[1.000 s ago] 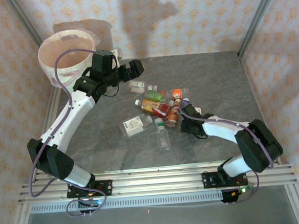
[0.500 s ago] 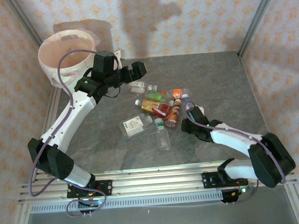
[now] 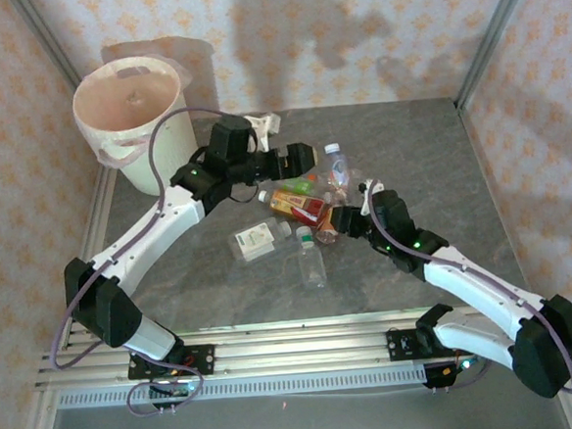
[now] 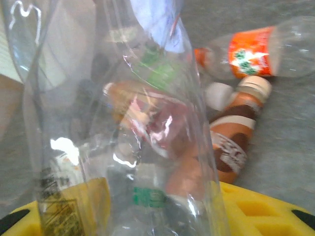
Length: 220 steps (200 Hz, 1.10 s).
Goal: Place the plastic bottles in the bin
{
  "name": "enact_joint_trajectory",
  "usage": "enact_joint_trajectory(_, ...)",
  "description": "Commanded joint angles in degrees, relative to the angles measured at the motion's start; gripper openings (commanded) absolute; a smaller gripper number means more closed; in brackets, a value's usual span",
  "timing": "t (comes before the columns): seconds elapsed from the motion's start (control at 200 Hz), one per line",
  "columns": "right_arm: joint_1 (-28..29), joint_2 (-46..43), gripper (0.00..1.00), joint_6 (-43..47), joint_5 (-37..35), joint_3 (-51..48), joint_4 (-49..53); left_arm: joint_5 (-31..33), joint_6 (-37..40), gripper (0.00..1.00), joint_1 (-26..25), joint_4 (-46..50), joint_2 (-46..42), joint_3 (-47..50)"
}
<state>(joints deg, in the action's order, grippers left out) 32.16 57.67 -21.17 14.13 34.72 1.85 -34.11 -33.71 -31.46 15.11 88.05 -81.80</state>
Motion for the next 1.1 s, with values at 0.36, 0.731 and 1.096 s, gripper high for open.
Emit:
enact_joint_trajectory(0.36, 2.2, 2.6, 0.39, -3.4, 10.3, 6.0, -9.4, 0.8, -3.3, 1.0, -5.2, -15.4, 6.1, 1.8)
enact_joint_trajectory(0.731, 2.3, 2.4, 0.42, -1.2, 11.3, 6.6, -8.4, 8.7, -1.4, 0.67, -7.4, -10.5, 6.1, 1.4)
enact_joint_trajectory(1.096, 2.3, -0.9, 0.95, 0.2, 9.0, 5.1, -7.7, 11.2, 0.0, 0.6, -7.3, -7.3, 6.7, -1.0)
